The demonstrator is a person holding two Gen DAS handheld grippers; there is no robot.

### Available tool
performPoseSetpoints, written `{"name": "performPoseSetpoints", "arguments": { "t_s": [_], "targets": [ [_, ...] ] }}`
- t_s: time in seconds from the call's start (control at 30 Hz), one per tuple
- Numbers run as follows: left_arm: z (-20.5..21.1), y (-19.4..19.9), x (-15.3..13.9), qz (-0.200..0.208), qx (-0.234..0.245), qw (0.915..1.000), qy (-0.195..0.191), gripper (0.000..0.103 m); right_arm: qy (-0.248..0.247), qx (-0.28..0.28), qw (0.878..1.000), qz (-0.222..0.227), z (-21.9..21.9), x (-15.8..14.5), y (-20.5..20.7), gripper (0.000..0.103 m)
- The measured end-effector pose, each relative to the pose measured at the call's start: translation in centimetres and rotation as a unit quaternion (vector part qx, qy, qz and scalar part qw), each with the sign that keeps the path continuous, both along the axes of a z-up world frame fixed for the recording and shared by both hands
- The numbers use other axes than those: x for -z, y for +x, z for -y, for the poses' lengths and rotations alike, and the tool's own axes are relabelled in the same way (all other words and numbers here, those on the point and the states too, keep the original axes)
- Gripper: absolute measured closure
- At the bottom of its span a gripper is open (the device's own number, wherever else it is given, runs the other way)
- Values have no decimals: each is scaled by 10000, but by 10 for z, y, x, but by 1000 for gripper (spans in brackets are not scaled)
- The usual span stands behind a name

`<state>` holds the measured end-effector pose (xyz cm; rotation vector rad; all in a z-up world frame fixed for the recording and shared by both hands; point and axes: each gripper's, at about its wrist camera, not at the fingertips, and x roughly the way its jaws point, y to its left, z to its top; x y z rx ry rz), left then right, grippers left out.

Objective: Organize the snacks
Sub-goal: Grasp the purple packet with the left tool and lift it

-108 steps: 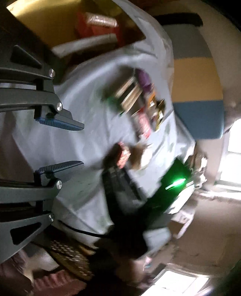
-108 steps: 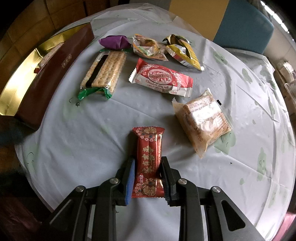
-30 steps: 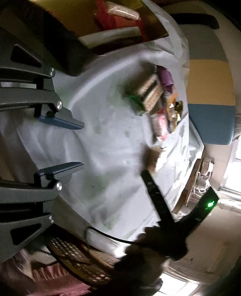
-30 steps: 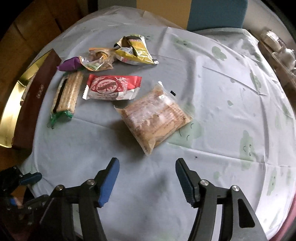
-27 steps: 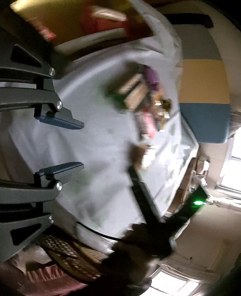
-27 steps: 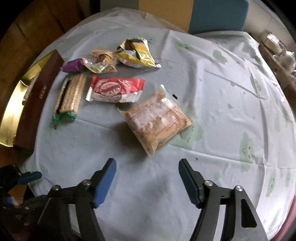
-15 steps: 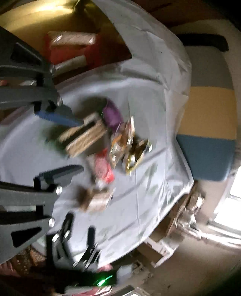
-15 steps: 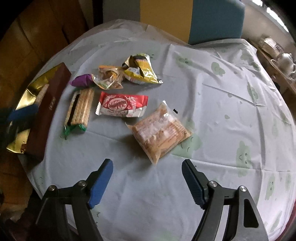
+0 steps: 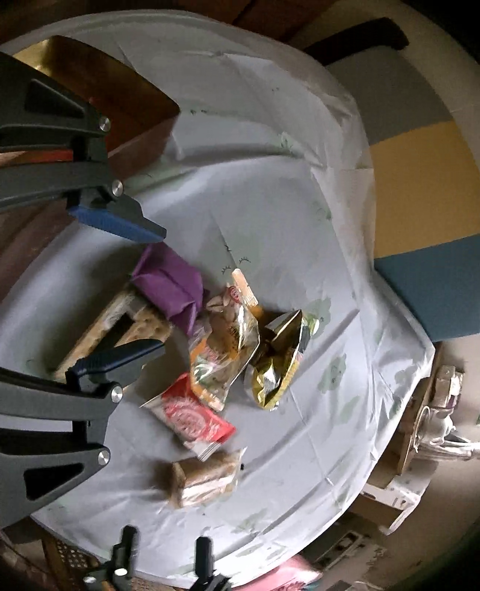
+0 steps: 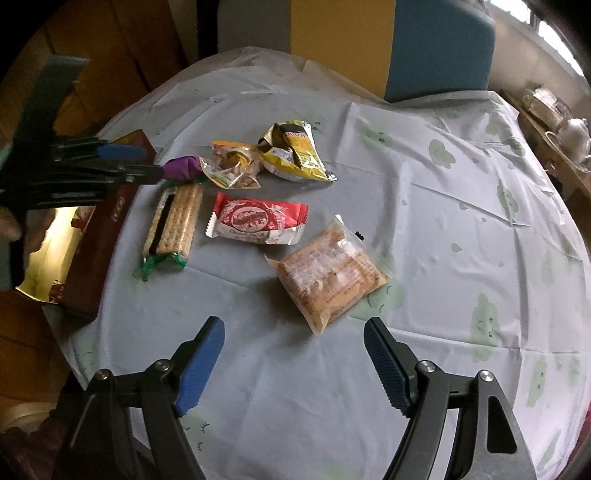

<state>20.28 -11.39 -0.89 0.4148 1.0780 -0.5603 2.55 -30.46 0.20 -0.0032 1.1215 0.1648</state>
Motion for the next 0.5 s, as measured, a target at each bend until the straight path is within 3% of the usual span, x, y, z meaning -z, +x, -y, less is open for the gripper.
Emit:
{"name": "performPoseSetpoints", "arguments": {
  "t_s": [0.1,0.27,0.37,0.43,0.47,0.5],
  "targets": [
    [3,17,12,-188,-26,9998,33,41,3,0,10000,5,-1,-1,0,23],
    [4,34,30,-468,-120,9988,55,41,80,13,10000,11,0,-2,0,23],
    [3,40,34,-645,-245,9974,-188,52,86,16,10000,23,0,-3,1,23],
    [4,39,33,-618,-275,9975,-211,54,87,16,10000,34,0,-4,1,23],
    [5,37,32,-589,-255,9977,-207,62,86,14,10000,44,0,-4,0,23],
    [6,34,30,-524,-252,9981,-208,63,86,13,9999,55,-1,-4,0,23]
  ]
}}
